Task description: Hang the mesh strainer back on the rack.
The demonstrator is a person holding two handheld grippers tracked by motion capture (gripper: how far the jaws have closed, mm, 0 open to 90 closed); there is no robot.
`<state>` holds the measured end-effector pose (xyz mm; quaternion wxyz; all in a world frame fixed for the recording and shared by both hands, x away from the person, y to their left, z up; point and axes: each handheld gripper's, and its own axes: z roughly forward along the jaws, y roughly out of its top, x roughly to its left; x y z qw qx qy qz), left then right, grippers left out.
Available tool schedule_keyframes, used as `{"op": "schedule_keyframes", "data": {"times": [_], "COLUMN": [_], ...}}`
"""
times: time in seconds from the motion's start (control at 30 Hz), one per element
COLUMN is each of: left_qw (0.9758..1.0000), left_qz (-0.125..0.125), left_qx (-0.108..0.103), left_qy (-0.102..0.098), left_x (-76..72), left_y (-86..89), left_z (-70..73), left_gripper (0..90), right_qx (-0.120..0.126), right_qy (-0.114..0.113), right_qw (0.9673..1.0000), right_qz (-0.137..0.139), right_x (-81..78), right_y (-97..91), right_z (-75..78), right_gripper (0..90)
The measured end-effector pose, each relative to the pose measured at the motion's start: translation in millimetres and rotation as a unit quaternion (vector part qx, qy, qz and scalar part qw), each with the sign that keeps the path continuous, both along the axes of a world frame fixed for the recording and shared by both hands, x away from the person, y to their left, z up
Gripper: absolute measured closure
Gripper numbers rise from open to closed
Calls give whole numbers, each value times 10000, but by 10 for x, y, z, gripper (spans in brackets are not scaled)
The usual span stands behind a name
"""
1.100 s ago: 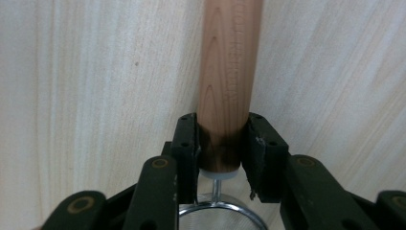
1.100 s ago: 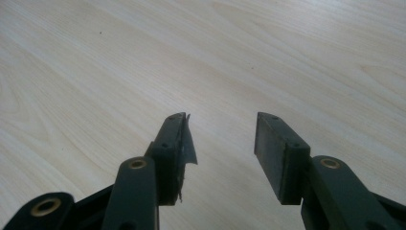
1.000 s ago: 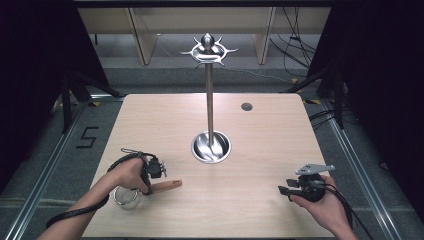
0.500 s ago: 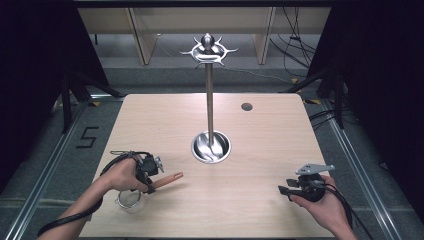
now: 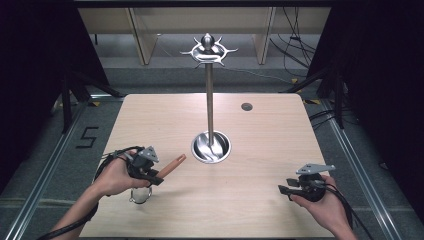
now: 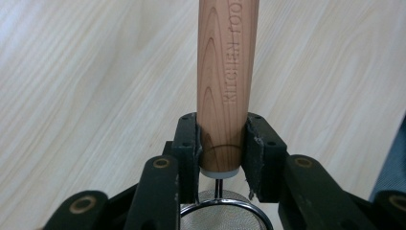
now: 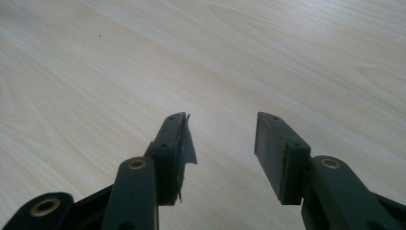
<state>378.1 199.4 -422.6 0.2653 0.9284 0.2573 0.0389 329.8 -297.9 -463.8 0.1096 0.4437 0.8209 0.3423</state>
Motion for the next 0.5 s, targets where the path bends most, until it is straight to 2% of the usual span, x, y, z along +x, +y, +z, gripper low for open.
{"op": "schedule_keyframes", "data": {"times": [0.03,0.07,0.1,0.13,0.17,0.2,0.23,0.27,0.3,0.33,0.37,0.4,0.43,0.47,0.5], "left_qw": [9999,9998,9996,9992,9988,9981,9955,9936,9931,9898,9874,9861,9804,9774,9753], "left_qz": [79,86,111,143,164,176,418,506,482,708,800,813,959,1055,1117], "left_qx": [-94,-161,-238,-327,-392,-508,-756,-909,-944,-1118,-1240,-1315,-1568,-1676,-1730], "left_qy": [-22,-86,-138,-176,-226,-305,-379,-449,-510,-536,-570,-611,-706,-743,-795], "left_x": [-13,-23,-33,-43,-53,-56,-78,-86,-88,-105,-120,-127,-141,-150,-159], "left_y": [9,15,17,15,12,11,-8,-14,-10,-29,-41,-42,-67,-79,-89], "left_z": [19,33,46,59,72,84,92,104,121,121,130,144,145,145,146], "left_gripper": [683,683,683,683,683,683,683,683,684,684,684,684,684,684,684], "right_qx": [26,15,-59,-29,47,29,52,40,37,48,49,25,-17,9,-8], "right_qy": [77,-40,-120,-151,60,64,103,102,90,132,-50,54,48,106,138], "right_qw": [10000,9996,9997,9997,10000,10000,9999,9999,10000,9999,9995,9995,9996,9993,9992], "right_qz": [-37,-270,-199,-185,-28,-25,-72,-21,-18,-44,-299,-323,-294,-365,-365], "right_x": [-7,-22,-13,-8,-3,-3,-13,-5,-5,-10,-24,-35,-31,-40,-41], "right_y": [3,33,23,22,3,2,13,0,-1,2,37,41,33,39,35], "right_z": [11,1,-12,-18,1,3,4,9,9,15,-3,12,16,19,24], "right_gripper": [553,554,553,553,553,553,553,553,553,553,553,553,552,553,553]}}
